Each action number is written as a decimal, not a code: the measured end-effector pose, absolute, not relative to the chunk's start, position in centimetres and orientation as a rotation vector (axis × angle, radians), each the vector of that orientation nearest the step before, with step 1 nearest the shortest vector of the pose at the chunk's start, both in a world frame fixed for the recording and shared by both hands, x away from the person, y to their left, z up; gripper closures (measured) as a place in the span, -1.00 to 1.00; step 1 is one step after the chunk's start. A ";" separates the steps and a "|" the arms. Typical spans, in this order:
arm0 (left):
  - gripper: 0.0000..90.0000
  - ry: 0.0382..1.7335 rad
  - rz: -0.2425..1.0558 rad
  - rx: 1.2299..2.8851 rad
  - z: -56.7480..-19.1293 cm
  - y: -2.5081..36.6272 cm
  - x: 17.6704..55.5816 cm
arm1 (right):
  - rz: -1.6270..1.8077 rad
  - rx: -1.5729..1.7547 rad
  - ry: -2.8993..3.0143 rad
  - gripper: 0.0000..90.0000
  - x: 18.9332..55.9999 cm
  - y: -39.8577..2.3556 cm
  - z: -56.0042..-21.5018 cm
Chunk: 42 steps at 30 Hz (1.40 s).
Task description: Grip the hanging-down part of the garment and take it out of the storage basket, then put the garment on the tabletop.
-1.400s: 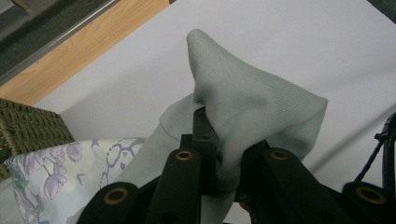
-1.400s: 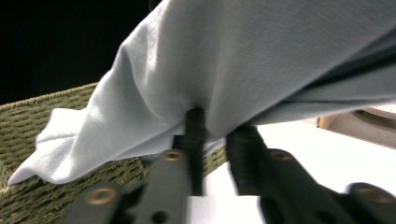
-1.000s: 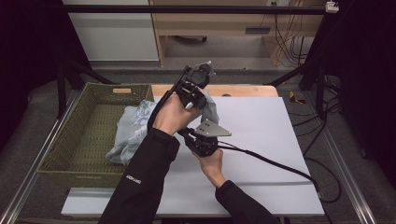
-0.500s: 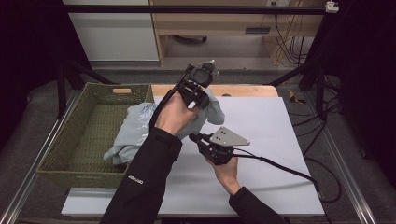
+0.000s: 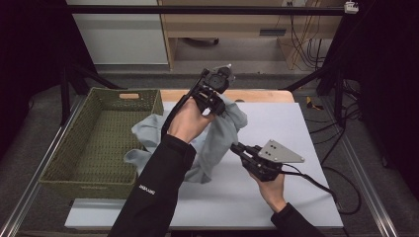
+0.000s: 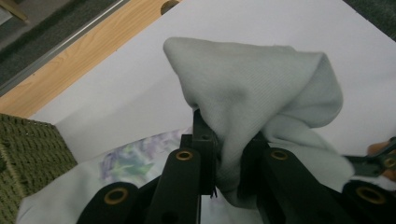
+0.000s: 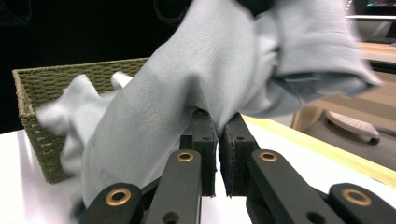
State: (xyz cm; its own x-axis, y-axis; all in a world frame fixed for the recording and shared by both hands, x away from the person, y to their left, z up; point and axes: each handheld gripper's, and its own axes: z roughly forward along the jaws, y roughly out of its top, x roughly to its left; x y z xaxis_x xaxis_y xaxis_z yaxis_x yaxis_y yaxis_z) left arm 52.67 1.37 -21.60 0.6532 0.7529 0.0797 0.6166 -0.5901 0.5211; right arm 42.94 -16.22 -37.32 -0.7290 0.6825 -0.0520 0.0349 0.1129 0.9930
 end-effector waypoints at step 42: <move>0.78 0.994 0.324 2.417 -27.8 1.8 52.9 | 1.607 0.942 1.774 -0.94 42.0 -24.5 -40.8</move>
